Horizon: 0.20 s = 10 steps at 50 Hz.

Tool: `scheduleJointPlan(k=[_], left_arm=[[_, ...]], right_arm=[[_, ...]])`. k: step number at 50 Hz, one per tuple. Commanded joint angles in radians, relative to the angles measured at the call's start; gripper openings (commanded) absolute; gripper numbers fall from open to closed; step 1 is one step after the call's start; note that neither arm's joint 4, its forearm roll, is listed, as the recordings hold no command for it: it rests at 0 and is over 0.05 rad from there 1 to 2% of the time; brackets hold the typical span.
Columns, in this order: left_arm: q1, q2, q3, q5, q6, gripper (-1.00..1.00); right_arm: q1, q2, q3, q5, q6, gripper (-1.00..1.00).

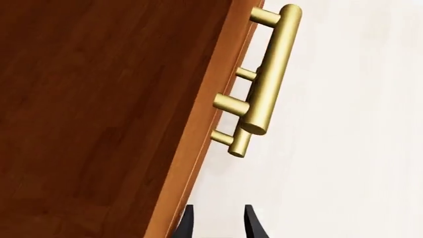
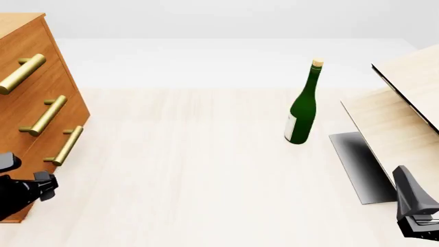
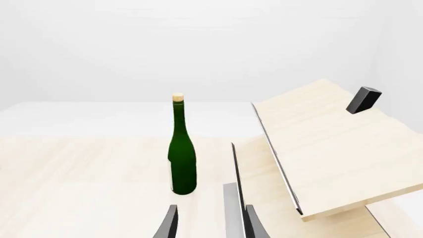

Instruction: Put the bowl in the bottom drawer of the cabinet and close it.

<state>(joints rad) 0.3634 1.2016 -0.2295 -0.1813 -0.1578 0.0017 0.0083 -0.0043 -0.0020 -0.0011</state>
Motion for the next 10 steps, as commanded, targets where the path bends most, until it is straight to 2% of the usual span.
scheduleJointPlan(k=[1, 10], left_arm=[[0.144, -0.079, -0.002, -0.005, 0.154, 1.00], [0.173, -0.151, 0.033, -0.026, 0.243, 1.00]], right_arm=[[0.000, 0.000, 0.000, 0.000, -0.001, 1.00], [0.000, 0.000, 0.000, 0.000, 0.000, 1.00]])
